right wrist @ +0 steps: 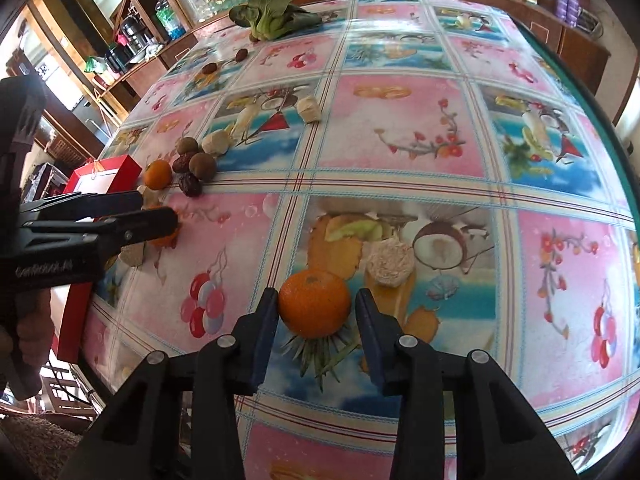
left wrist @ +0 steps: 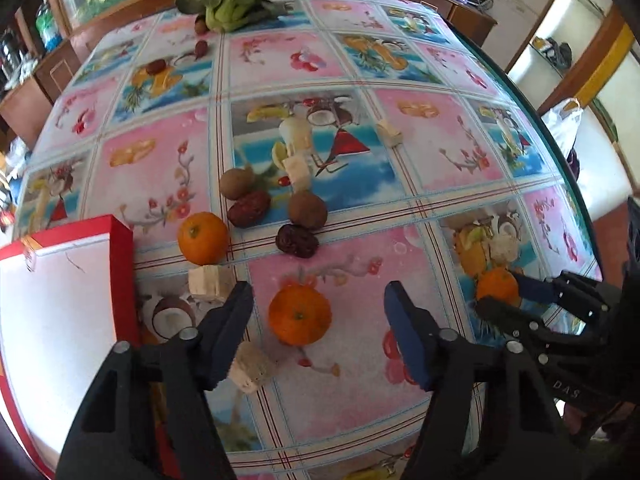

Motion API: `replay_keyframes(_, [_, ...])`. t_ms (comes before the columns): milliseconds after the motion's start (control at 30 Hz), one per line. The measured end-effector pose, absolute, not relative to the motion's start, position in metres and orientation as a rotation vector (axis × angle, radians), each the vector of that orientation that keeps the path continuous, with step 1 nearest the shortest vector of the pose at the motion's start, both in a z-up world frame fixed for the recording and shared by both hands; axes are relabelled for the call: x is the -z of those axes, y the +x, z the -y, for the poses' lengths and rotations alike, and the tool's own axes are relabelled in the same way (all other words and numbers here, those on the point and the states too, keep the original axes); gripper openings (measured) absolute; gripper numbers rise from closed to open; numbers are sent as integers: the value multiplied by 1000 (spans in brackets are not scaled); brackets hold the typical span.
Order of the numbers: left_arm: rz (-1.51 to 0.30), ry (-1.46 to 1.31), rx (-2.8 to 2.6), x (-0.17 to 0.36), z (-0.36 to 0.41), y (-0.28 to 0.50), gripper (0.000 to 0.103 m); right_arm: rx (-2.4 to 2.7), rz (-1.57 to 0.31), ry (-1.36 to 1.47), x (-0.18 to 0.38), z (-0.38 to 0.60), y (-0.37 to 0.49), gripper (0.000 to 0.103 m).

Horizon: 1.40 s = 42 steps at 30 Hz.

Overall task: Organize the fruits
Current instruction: 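Reach the left gripper to one orange while the right gripper reaches another orange, then grasp and carry an orange to the tray with the left gripper while the right does likewise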

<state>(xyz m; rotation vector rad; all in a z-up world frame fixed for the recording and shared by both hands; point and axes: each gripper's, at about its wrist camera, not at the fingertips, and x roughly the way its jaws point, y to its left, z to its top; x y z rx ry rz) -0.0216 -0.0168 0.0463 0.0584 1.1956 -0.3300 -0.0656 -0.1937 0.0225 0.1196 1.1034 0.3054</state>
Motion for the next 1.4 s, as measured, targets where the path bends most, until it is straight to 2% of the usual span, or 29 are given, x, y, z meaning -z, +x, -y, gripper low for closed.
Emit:
replay_keyframes(100, [-1214,51,327,-41,13,-20,64,-309,-1099,119,-22,193,-66,36])
replay_keyframes(200, [-1245,39,341,-34,10,-21,53,-306,-1096,126,-21,193,-66,35])
replay_keyframes(267, [-1253,29,347,-31,9,-20,52,-303,-1094,122,-21,193,-66,35])
replay_keyframes(433, [-1255,27,357,-28,7,-20,36,-298,-1093,126,-21,192,-66,35])
replay_keyframes(733, [-1241,43,376,-31,6,-22,35,-288,-1099,123,-24,189,-67,34])
replay_keyframes(967, [-1132,73,325,-70,-8,-38,35,-343,-1038,75,-47,167,-66,34])
replay_keyframes(1233, [-966,161,104,-125,-66,-66,35,-488,-985,-5,-72,97,-58,34])
replay_keyframes(1400, [-941,132,-23,-138,-115,-85,35,-607,-945,-62,-85,36,-55,34])
